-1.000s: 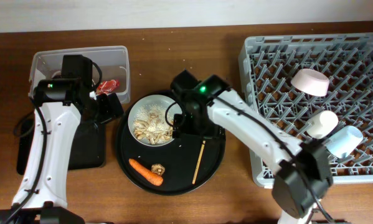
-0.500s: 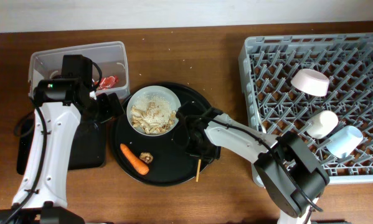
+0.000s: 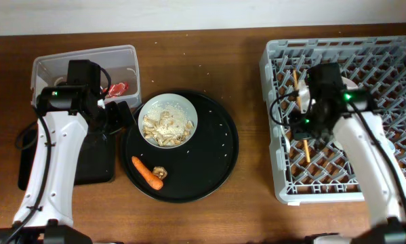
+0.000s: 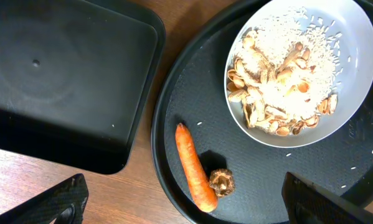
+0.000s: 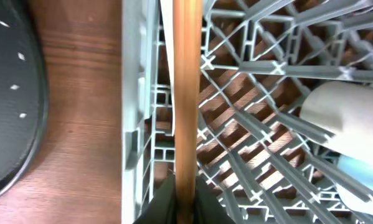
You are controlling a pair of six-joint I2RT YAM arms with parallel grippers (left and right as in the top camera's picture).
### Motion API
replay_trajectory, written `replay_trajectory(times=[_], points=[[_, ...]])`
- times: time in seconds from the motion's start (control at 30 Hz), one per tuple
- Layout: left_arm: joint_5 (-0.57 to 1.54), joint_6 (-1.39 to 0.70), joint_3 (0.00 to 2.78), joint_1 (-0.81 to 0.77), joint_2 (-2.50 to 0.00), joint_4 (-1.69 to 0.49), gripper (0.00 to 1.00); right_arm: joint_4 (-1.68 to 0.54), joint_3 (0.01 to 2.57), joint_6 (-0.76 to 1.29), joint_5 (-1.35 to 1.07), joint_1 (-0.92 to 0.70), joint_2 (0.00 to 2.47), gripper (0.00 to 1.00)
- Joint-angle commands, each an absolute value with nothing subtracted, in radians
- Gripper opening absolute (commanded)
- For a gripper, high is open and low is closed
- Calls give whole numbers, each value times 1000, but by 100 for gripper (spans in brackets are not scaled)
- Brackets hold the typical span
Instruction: Sort waste into correct bins and load items into the dishwasher rack
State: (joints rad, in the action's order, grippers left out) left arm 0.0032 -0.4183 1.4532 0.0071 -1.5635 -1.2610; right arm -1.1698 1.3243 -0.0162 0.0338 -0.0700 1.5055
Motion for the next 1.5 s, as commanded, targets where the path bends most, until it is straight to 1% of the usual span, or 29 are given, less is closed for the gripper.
replay_trajectory(times=[0.0, 0.03, 0.07, 0.1, 0.13, 0.2, 0.23, 0.3, 0.33, 0.37, 0.47, 0.6, 0.73, 0.77, 0.8, 0.83, 0.87, 0.9, 0.93, 0.97, 1.0, 1.03, 1.07, 1.13, 1.2, 1.27, 1.3, 1.33, 1.47], points=[[4, -410, 1452, 9, -1560, -1262, 99, -1147, 1328, -40, 22, -66, 1612, 13], [4, -410, 1452, 9, -1560, -1262, 99, -1143, 1328, -41, -17, -66, 1636, 16], [4, -410, 1452, 9, -1560, -1262, 99, -1136, 1328, -39, -46, -66, 1645, 36], [4, -410, 1452, 9, -1560, -1262, 99, -1131, 1328, -25, -44, -66, 1644, 51], [4, -410, 1452, 9, -1560, -1262, 99, -1145, 1330, -17, -44, -65, 1642, 59], [37, -410, 1452, 6, -1560, -1261, 99, -1224, 1393, 48, -21, -56, 1597, 59], [38, -410, 1452, -24, -1560, -1247, 99, -1254, 1448, 95, -13, -30, 1533, 60], [37, -409, 1452, -143, -1564, -1163, 99, -1288, 1472, 113, -18, 27, 1423, 76], [37, -410, 1452, -232, -1584, -1086, 99, -1333, 1472, 113, -18, 49, 1395, 78], [37, -410, 1452, -343, -1646, -974, 98, -1366, 1468, 110, -18, 53, 1394, 78], [49, -433, 1452, -472, -1837, -780, 98, -1366, 1462, 110, -18, 53, 1396, 78], [48, -432, 1452, -513, -1995, -603, 97, -1371, 1462, 110, -19, 53, 1396, 78], [33, -432, 1452, -513, -2062, -524, 89, -1374, 1462, 110, -19, 53, 1396, 78], [27, -432, 1452, -513, -2072, -516, 89, -1374, 1462, 110, -19, 53, 1396, 78], [28, -432, 1452, -513, -2087, -509, 80, -1375, 1462, 110, -19, 53, 1396, 78], [28, -432, 1452, -513, -2116, -513, 76, -1378, 1462, 110, -19, 53, 1396, 78], [29, -432, 1452, -513, -2133, -529, 65, -1380, 1462, 110, -19, 53, 1396, 78], [29, -432, 1452, -513, -2139, -560, 49, -1381, 1462, 110, -19, 53, 1396, 78], [25, -432, 1452, -513, -2139, -593, 45, -1381, 1462, 110, -19, 53, 1396, 78], [11, -432, 1452, -513, -2139, -623, 45, -1381, 1462, 110, -19, 53, 1396, 78], [-52, -432, 1452, -513, -2140, -694, 39, -1381, 1462, 110, -19, 53, 1396, 78], [-53, -432, 1452, -513, -2140, -717, 37, -1381, 1462, 110, -19, 53, 1396, 78], [-52, -432, 1452, -513, -2140, -737, 30, -1381, 1462, 111, -19, 53, 1396, 78], [-52, -432, 1443, -513, -2140, -746, 23, -1384, 1462, 111, -19, 53, 1396, 78], [-52, -432, 1425, -513, -2140, -746, 20, -1388, 1462, 110, -19, 53, 1396, 78], [-52, -432, 1408, -513, -2140, -746, 7, -1389, 1462, 111, -19, 53, 1396, 78], [-53, -432, 1407, -513, -2140, -753, 3, -1390, 1462, 111, -19, 53, 1396, 78], [-52, -432, 1407, -513, -2140, -762, 1, -1391, 1462, 111, -19, 53, 1396, 78], [-54, -432, 1408, -513, -2139, -849, 1, -1393, 1462, 110, -19, 53, 1396, 78]])
